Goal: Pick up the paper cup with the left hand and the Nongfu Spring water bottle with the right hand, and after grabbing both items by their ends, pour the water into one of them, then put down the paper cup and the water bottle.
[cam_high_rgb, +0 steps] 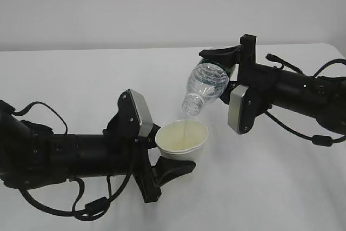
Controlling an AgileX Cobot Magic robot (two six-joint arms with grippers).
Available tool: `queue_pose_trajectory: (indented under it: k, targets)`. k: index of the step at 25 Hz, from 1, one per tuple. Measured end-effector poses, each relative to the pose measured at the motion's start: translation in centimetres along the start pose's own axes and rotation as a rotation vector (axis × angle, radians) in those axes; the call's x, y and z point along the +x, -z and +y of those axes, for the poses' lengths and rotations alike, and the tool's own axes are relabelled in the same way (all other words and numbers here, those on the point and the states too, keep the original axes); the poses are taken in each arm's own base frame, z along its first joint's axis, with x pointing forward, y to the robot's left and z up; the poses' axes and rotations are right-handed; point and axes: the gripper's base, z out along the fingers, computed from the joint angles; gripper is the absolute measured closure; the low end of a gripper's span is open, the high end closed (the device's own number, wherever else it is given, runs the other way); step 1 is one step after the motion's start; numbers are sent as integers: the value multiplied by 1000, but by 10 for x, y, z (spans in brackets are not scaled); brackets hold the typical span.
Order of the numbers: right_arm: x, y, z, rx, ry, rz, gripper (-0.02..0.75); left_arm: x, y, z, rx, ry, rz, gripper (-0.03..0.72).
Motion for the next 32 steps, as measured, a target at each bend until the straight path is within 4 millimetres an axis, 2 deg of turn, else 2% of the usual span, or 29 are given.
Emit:
queue_pose_trajectory:
  k: [32]
  targets:
    - [1, 0, -1, 9, 13, 16, 272, -4, 0, 0, 2, 6, -43, 232]
